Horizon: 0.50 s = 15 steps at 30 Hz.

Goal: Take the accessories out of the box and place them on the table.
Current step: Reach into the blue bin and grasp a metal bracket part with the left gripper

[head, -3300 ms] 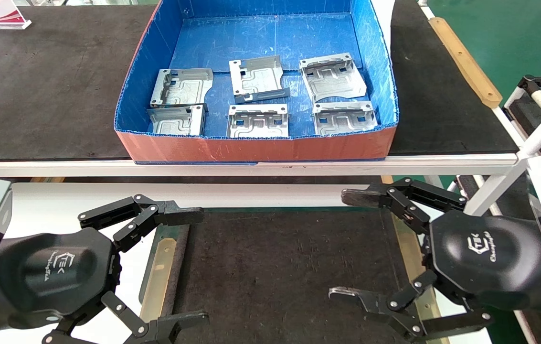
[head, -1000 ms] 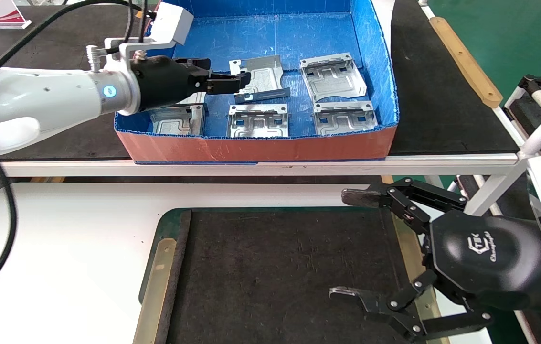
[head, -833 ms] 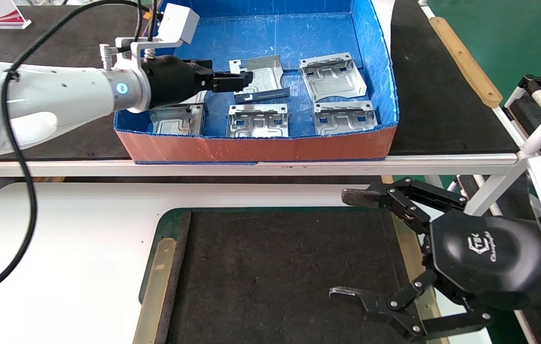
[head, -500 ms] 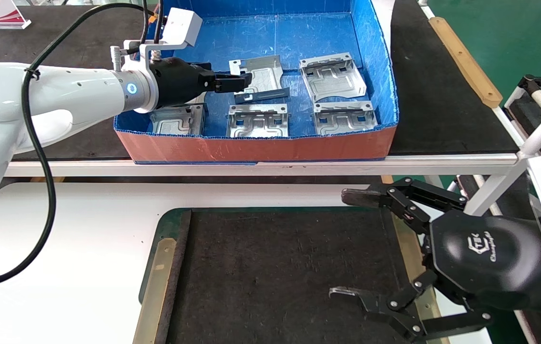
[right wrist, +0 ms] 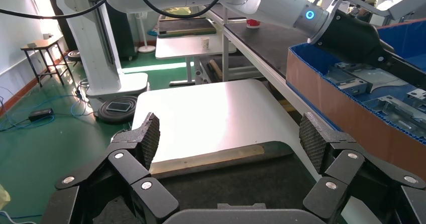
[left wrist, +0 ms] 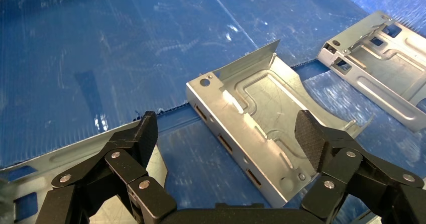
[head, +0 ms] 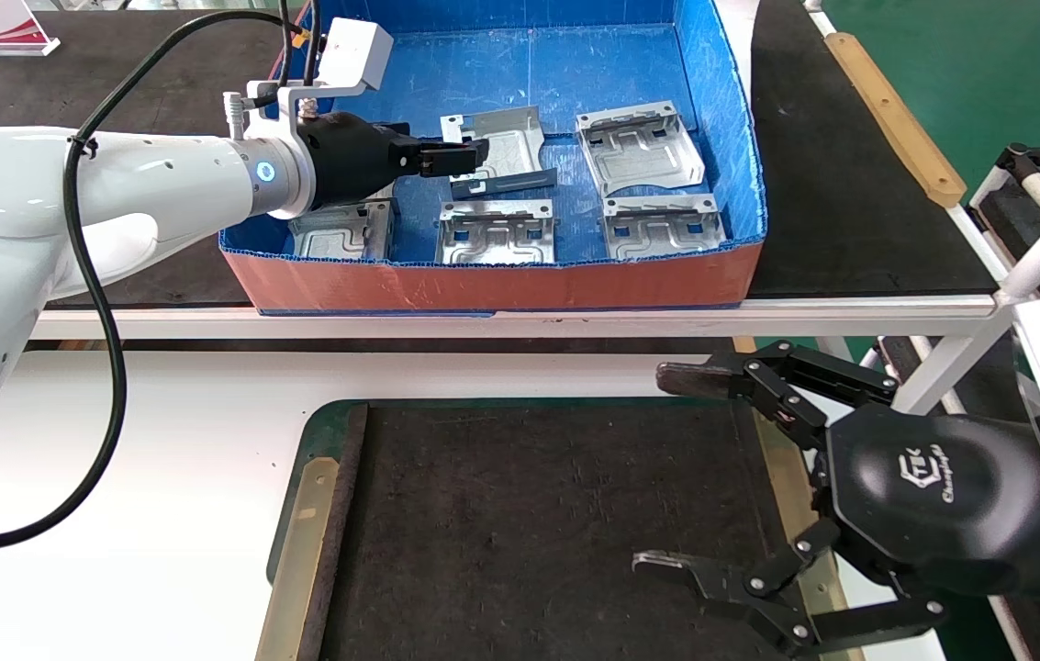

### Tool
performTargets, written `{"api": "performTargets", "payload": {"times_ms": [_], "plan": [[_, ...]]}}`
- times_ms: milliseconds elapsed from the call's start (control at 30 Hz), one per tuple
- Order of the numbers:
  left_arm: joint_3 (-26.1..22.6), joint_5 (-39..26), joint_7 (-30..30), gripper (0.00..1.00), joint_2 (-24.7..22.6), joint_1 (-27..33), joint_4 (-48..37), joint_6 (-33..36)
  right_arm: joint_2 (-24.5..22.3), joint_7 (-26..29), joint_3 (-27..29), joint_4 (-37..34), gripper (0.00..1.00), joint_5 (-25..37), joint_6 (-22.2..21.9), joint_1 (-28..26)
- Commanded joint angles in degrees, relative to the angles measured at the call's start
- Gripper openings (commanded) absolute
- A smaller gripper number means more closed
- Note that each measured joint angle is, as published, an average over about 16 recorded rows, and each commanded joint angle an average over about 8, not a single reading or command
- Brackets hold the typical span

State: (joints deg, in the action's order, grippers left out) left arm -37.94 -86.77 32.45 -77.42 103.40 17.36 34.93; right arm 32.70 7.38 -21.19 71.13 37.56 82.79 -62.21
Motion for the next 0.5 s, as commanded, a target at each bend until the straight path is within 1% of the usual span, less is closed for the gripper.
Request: {"api": "performTargets", "payload": {"times_ms": [33, 200, 233, 267, 300, 333, 367, 500], "plan": [[-0.33, 0.2, 0.26, 1.0, -0.1, -0.03, 0.27, -0.23, 0.0, 0.0, 0.0, 0.0, 1.0, 0.0, 0.0, 0.0], [-2.31, -0.5, 1.32, 1.0, -0.23, -0.56, 0.18, -1.73, 0.0, 0.0, 0.0, 0.0, 1.0, 0.0, 0.0, 0.0], [-2.69, -0.63, 1.6, 1.0, -0.25, -0.64, 0.13, -2.01, 0.0, 0.0, 0.0, 0.0, 0.99, 0.0, 0.0, 0.0], [-3.03, -0.75, 1.83, 1.0, -0.26, -0.7, 0.1, -2.24, 0.0, 0.0, 0.0, 0.0, 0.93, 0.0, 0.0, 0.0], [-3.37, -0.78, 2.1, 1.0, -0.29, -0.75, 0.06, -2.53, 0.0, 0.0, 0.0, 0.0, 0.83, 0.0, 0.0, 0.0], [-3.65, -0.76, 2.36, 0.98, -0.31, -0.77, 0.04, -2.76, 0.0, 0.0, 0.0, 0.0, 0.71, 0.0, -0.01, 0.0], [-3.91, -0.74, 2.58, 0.88, -0.33, -0.78, 0.04, -2.97, 0.0, 0.0, 0.0, -0.01, 0.58, 0.0, -0.01, 0.0], [-4.42, -0.57, 3.01, 0.38, -0.41, -0.74, 0.09, -3.51, -0.01, 0.0, 0.0, -0.02, 0.1, 0.0, -0.02, 0.01]]}}
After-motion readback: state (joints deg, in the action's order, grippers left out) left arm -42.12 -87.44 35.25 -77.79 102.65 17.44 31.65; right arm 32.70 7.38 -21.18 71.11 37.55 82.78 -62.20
